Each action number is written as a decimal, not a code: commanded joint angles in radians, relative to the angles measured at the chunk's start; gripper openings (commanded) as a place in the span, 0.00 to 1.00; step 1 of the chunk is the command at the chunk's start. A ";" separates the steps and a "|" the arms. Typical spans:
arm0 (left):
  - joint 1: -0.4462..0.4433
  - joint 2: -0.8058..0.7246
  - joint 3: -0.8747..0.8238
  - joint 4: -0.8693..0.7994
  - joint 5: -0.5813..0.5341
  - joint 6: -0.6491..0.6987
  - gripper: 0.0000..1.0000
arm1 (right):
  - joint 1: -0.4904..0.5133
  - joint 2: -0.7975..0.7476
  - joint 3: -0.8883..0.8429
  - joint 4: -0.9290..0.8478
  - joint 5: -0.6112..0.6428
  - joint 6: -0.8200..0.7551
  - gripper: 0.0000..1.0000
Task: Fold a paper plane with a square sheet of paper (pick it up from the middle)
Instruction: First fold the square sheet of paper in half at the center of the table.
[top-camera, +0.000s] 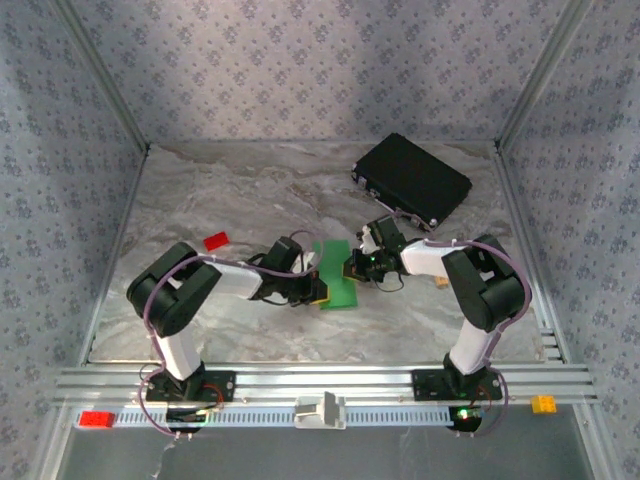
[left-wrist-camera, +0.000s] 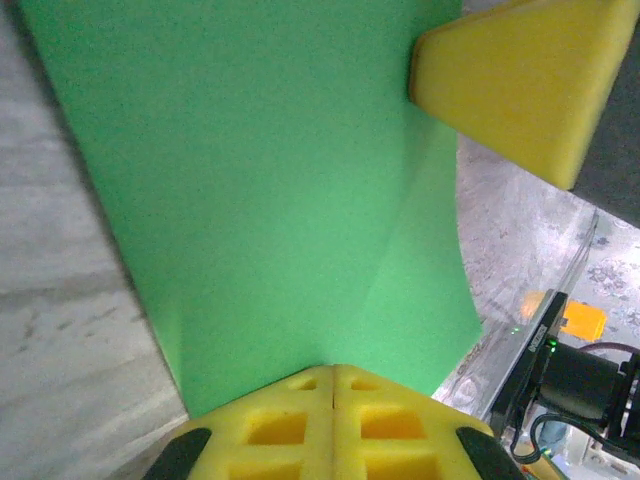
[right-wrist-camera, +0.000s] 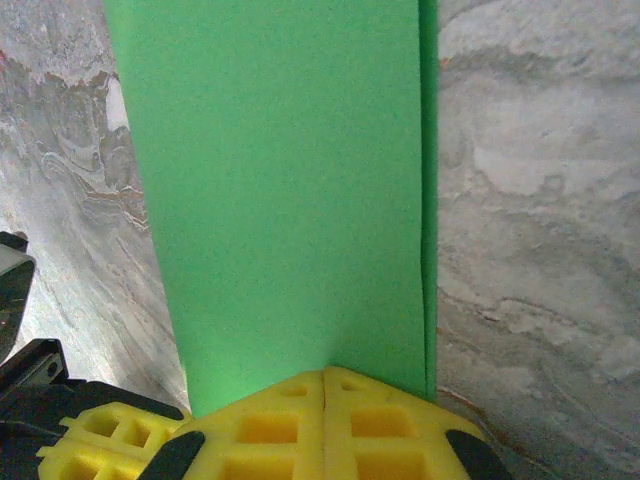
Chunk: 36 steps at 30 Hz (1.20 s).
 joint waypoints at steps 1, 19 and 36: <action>-0.037 -0.015 -0.037 -0.145 -0.038 0.068 0.05 | 0.001 0.050 -0.062 -0.154 0.155 0.012 0.00; -0.109 -0.210 -0.038 -0.250 -0.124 0.149 0.06 | 0.006 0.041 -0.056 -0.152 0.144 -0.002 0.00; 0.080 0.015 0.202 -0.174 -0.027 0.083 0.06 | 0.008 0.031 -0.042 -0.172 0.135 -0.003 0.00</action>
